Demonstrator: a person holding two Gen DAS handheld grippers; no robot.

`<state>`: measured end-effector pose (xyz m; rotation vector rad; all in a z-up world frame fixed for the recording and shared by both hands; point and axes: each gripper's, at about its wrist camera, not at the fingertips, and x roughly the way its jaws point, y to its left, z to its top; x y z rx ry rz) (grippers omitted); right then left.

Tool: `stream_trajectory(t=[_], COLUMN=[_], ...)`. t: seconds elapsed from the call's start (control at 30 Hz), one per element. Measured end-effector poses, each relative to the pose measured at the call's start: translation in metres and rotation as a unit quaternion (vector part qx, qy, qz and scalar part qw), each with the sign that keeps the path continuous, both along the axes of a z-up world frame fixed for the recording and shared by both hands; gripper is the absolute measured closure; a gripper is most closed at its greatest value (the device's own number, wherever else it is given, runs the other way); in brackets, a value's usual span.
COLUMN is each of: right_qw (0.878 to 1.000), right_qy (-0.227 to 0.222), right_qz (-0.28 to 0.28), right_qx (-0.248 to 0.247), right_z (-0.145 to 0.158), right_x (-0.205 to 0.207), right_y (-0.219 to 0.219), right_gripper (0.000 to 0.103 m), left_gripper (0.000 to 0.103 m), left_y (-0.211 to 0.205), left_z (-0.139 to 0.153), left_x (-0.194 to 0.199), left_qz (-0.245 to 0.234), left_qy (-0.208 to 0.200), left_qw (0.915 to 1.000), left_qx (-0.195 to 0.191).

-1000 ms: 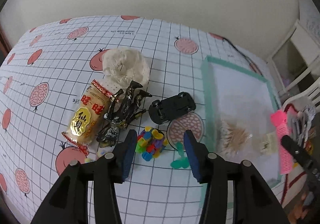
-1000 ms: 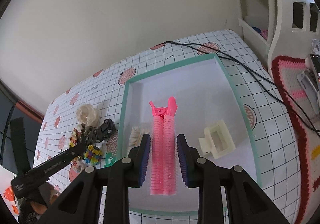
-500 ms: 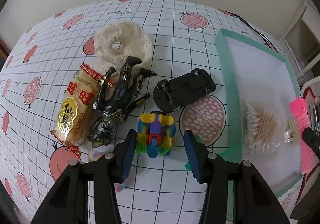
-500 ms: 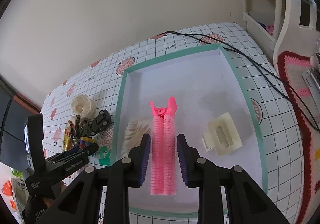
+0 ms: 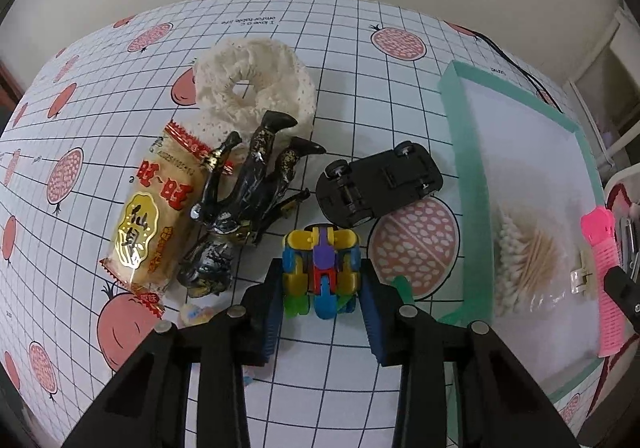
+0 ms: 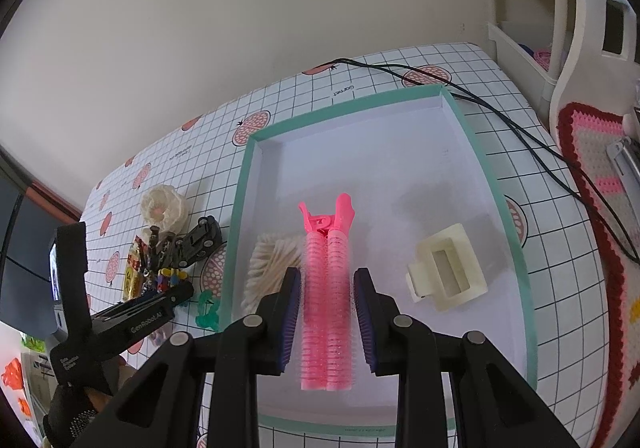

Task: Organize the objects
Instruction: 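Carry toy block figure over the tray with left tool while right tool releases rollers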

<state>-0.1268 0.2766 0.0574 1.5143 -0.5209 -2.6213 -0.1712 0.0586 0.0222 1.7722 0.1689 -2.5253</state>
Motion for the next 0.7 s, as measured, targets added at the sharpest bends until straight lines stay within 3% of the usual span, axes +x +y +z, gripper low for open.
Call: stream_trajectory(t=[0.17, 0.37, 0.7], right_qw=[1.0, 1.0, 1.0], right_qy=[0.003, 0.005, 0.002], right_qz=[-0.002, -0.007, -0.021], right_qx=[-0.001, 0.0, 0.0], right_z=[0.001, 0.002, -0.001], right_x=[0.0, 0.001, 0.002], right_y=[0.0, 0.003, 0.015], right_gripper=[0.074, 0.074, 0.074], left_gripper=[0.066, 0.066, 0.066], left_y=[-0.003, 0.002, 0.059], left_z=[0.008, 0.03, 0.055], left_x=[0.0, 0.004, 0.016], left_qz=[0.004, -0.003, -0.104], left_qy=[0.001, 0.032, 0.072], left_qw=[1.0, 0.9993, 0.9886], left_qx=[0.008, 0.02, 0.083])
